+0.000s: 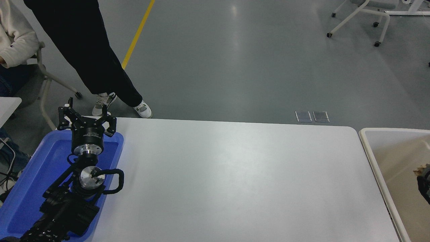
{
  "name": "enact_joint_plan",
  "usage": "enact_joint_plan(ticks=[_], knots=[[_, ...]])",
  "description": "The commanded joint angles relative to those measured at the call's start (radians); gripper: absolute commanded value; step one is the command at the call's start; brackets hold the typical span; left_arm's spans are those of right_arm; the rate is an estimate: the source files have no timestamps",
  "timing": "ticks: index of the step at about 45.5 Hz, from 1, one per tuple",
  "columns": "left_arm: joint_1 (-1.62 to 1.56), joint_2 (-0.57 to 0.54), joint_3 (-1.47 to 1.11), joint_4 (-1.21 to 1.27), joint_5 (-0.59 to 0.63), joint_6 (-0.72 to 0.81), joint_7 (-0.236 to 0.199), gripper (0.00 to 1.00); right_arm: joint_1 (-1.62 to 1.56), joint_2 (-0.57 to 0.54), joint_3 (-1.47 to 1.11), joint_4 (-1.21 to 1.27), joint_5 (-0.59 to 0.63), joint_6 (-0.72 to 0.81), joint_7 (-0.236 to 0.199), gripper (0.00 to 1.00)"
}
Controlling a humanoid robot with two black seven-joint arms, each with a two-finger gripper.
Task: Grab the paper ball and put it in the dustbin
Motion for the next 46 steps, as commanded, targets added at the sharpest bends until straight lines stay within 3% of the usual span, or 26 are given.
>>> enact_joint_plan(ticks=[1, 4, 6, 7, 8, 46], knots=[[0.001, 0.001, 0.000, 0.000, 0.000, 0.000, 0.000, 0.99, -0.031, 0.000, 0.019, -0.002, 0.005, -0.003, 0.000, 0.00], [0.000, -0.001, 0.000, 0.000, 0.000, 0.000, 0.000, 0.99, -0.031, 0.000, 0.025, -0.002, 0.005, -0.003, 0.000, 0.03], [0.000, -0.001, 0.000, -0.001, 0.000, 0.000, 0.000, 0.99, -0.031, 0.000, 0.025, -0.002, 0.005, -0.005, 0.000, 0.15], [0.000, 0.001, 0.000, 0.000, 0.000, 0.000, 0.000, 0.99, -0.031, 0.000, 0.029, -0.003, 0.007, -0.003, 0.001, 0.77], [0.000, -0.001, 0.000, 0.000, 0.000, 0.000, 0.000, 0.99, -0.031, -0.002, 0.032, -0.002, 0.010, 0.000, 0.001, 1.00], [0.000, -0.001, 0.000, 0.000, 0.000, 0.000, 0.000, 0.99, 0.035, -0.048, 0.020, 0.013, 0.007, 0.021, 0.001, 1.00]])
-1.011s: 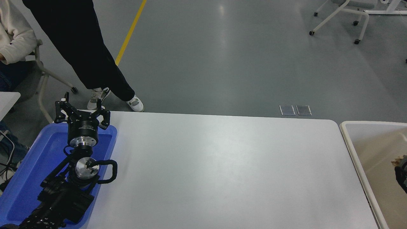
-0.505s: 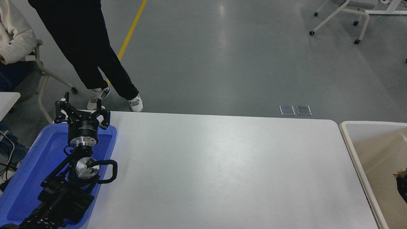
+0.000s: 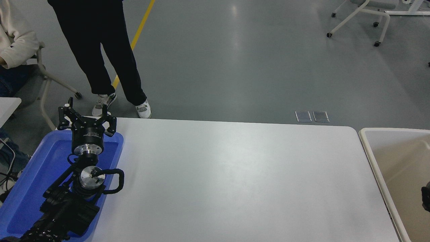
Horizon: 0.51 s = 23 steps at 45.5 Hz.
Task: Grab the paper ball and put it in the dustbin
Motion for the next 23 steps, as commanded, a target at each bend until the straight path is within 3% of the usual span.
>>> enact_joint_plan(ticks=[1, 23], knots=[[0.000, 0.000, 0.000, 0.000, 0.000, 0.000, 0.001, 0.99, 0.051, -0.024, -0.008, 0.012, -0.008, 0.023, 0.000, 1.00], [0.000, 0.001, 0.000, 0.000, 0.000, 0.000, 0.000, 0.99, 0.257, -0.095, 0.014, 0.279, -0.002, 0.032, 0.011, 1.00]])
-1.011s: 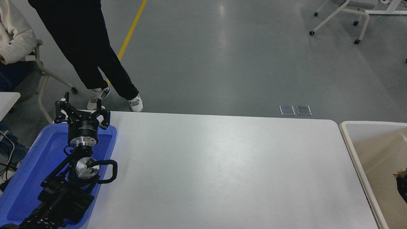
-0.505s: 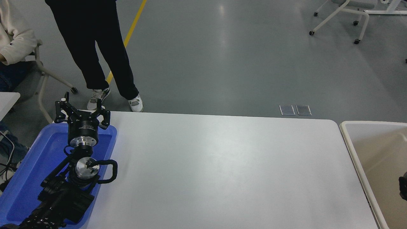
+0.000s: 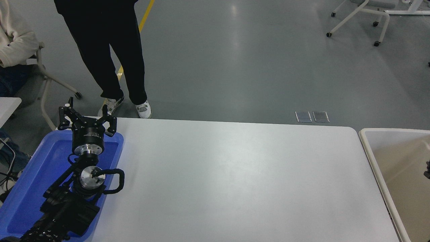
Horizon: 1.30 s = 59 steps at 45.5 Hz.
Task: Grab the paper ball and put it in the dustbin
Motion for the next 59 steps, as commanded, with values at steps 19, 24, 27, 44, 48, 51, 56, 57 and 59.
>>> enact_joint_plan(ticks=[19, 24, 27, 44, 48, 51, 56, 57, 59], knots=[[0.000, 0.000, 0.000, 0.000, 0.000, 0.000, 0.000, 0.99, 0.043, -0.035, 0.310, 0.495, 0.001, 0.004, 0.009, 1.00], [0.000, 0.000, 0.000, -0.002, 0.000, 0.000, 0.000, 0.99, 0.034, -0.028, 0.350, 0.552, 0.002, 0.006, 0.009, 1.00], [0.000, 0.000, 0.000, 0.000, 0.000, 0.000, 0.000, 0.99, 0.031, -0.015, 0.369, 0.569, 0.002, 0.010, 0.009, 1.00], [0.000, 0.000, 0.000, 0.000, 0.000, 0.000, 0.000, 0.99, -0.077, 0.139, 0.487, 0.600, 0.002, 0.067, 0.012, 1.00], [0.000, 0.000, 0.000, 0.000, 0.000, 0.000, 0.000, 0.99, -0.103, 0.175, 0.513, 0.598, 0.002, 0.093, 0.013, 1.00], [0.000, 0.000, 0.000, 0.000, 0.000, 0.000, 0.000, 0.99, -0.120, 0.199, 0.533, 0.598, 0.002, 0.098, 0.013, 1.00], [0.000, 0.000, 0.000, 0.000, 0.000, 0.000, 0.000, 0.99, -0.140, 0.231, 0.540, 0.595, 0.002, 0.102, 0.015, 1.00], [0.000, 0.000, 0.000, -0.002, 0.000, 0.000, 0.000, 0.99, -0.143, 0.238, 0.540, 0.594, 0.002, 0.104, 0.015, 1.00], [0.000, 0.000, 0.000, -0.002, 0.000, 0.001, 0.000, 0.99, -0.146, 0.248, 0.540, 0.589, 0.002, 0.110, 0.015, 1.00]])
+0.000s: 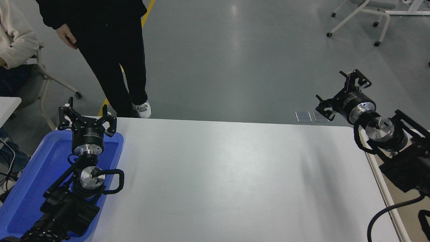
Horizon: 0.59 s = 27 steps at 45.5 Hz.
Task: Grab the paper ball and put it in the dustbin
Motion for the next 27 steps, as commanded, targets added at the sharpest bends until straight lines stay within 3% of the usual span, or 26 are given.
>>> enact_joint_plan(ticks=[1, 27], knots=[[0.000, 0.000, 0.000, 0.000, 0.000, 0.000, 0.001, 0.99, -0.048, 0.078, 0.036, -0.004, 0.000, 0.033, 0.002, 1.00], [0.000, 0.000, 0.000, 0.000, 0.000, 0.000, 0.000, 0.99, -0.151, 0.124, 0.037, -0.007, 0.002, 0.113, 0.065, 1.00]])
